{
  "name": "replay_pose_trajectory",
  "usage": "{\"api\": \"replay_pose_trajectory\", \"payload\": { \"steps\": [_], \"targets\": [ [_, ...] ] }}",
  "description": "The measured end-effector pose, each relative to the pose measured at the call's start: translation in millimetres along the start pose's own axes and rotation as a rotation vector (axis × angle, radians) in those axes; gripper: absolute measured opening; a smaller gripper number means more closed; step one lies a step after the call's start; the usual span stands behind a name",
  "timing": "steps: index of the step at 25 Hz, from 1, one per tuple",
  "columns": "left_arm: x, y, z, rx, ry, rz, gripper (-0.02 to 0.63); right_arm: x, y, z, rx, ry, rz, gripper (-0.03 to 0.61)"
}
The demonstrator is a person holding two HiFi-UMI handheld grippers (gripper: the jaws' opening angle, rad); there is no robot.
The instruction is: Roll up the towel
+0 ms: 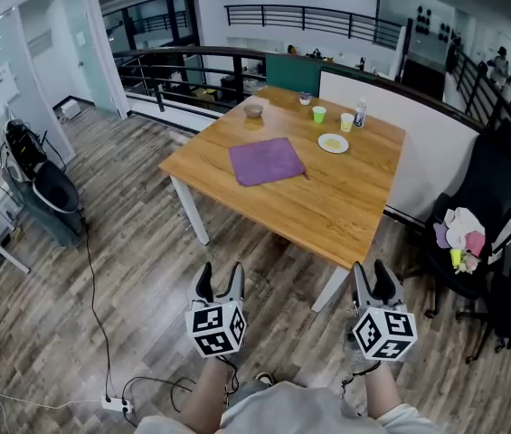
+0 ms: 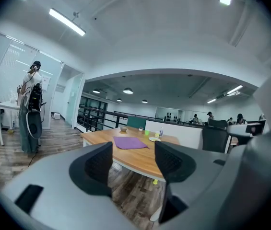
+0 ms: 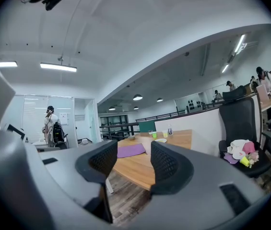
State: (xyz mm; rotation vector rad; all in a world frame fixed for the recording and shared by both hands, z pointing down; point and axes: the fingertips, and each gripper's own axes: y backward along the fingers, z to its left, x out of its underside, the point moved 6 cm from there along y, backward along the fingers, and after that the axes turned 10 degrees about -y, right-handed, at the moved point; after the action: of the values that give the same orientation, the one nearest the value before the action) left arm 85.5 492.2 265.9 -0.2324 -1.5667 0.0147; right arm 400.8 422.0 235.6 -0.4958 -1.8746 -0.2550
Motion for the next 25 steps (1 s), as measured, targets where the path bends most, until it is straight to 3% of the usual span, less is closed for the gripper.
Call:
{"api": "replay_pose_trajectory", "payload": {
  "steps": [10,17,25],
  "targets": [
    [6,-1,23,-0.046,-0.003,0.004,0.392,6,-17,10,-0.008,0.037,-0.007,0.354],
    [0,-10,38,-0.036,-0.031,-0.014,0.48,4,-26,17,0.042,0.054,-0.05,0.518],
    [4,-18,57,-0.019,-0.025,-0.007,0.53,8,-33,21,0.086,0.051,-0.053,0.555]
  ]
}}
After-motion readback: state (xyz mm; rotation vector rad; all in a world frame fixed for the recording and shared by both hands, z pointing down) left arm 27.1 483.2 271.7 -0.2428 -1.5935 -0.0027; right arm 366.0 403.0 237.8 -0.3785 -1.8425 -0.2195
